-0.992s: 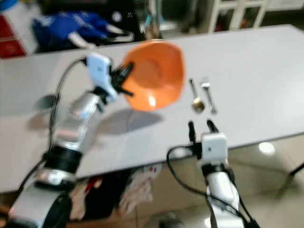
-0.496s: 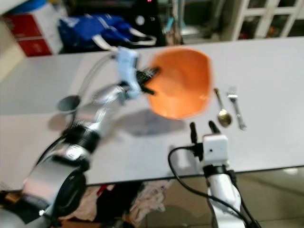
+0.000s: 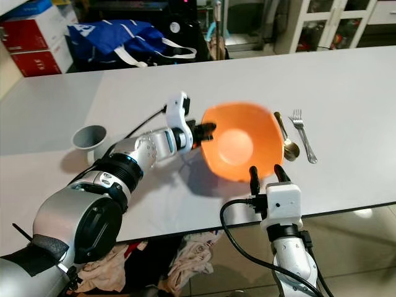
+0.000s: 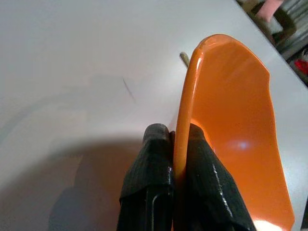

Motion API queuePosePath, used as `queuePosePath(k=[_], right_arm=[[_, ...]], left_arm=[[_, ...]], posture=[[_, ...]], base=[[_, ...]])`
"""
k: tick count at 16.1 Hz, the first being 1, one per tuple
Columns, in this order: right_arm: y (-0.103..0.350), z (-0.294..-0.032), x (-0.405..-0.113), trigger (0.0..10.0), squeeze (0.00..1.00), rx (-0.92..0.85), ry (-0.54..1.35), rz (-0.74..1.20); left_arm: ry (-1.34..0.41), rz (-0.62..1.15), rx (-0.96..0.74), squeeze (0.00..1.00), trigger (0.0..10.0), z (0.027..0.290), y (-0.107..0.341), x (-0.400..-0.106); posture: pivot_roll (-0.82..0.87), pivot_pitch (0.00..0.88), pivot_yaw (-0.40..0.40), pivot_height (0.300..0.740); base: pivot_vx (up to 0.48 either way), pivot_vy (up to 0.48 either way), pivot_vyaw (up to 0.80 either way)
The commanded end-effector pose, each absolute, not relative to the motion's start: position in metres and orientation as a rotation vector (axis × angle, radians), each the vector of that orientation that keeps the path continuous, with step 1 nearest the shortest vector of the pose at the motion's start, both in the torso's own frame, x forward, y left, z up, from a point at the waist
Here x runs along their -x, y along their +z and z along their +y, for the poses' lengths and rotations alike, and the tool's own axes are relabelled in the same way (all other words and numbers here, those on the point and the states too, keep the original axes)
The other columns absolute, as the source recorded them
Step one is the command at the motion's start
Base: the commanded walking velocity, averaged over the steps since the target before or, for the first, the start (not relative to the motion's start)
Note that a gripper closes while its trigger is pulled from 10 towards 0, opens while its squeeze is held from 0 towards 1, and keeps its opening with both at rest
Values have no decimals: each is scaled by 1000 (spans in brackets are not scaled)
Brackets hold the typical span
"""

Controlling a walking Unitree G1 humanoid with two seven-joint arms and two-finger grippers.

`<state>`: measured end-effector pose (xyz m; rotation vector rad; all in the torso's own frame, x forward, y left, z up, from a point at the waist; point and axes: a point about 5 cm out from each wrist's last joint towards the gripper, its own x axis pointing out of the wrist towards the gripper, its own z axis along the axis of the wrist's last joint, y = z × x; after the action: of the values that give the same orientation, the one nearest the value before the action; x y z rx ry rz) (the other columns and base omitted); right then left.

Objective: Setting the table

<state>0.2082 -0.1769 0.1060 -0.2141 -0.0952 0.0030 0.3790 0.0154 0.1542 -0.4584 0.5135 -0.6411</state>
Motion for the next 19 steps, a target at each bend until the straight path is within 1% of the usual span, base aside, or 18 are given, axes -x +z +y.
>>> queuePosePath(k=[1,4,8,9,10,16,17,18,19], right_arm=[[109,-175,-207,10000,0,219,3,-100],[109,-172,-204,10000,0,212,-1,-95],[109,-171,-202,10000,0,213,-6,-88],[109,-171,-201,10000,0,214,-7,-87],[109,-172,-201,10000,0,217,-8,-84],[107,-173,-198,10000,0,222,-5,-72],[107,-173,-198,10000,0,222,-3,-71],[107,-173,-198,10000,0,223,-2,-70],[107,-173,-198,10000,0,223,-2,-70]], left_arm=[[-641,494,426,0,0,16,163,-383],[-643,476,350,0,0,17,164,-384],[-639,458,348,0,0,16,166,-386],[-632,459,339,0,7137,16,165,-386],[-623,467,348,0,10000,16,161,-384],[-564,500,412,0,10000,17,151,-381],[-558,505,412,529,10000,18,148,-381],[-550,508,411,871,10000,18,147,-380],[-545,508,410,878,10000,18,146,-380]], posture=[[-175,0,94,722],[-180,0,104,722],[-192,0,110,722],[-193,0,109,722],[-195,0,107,722],[-195,0,104,722],[-195,0,104,722],[-194,0,100,722],[-194,0,100,722]], base=[[0,0,0],[0,0,0],[0,0,0],[0,0,0],[0,0,0],[0,0,0],[0,0,0],[0,0,0],[0,0,0]])
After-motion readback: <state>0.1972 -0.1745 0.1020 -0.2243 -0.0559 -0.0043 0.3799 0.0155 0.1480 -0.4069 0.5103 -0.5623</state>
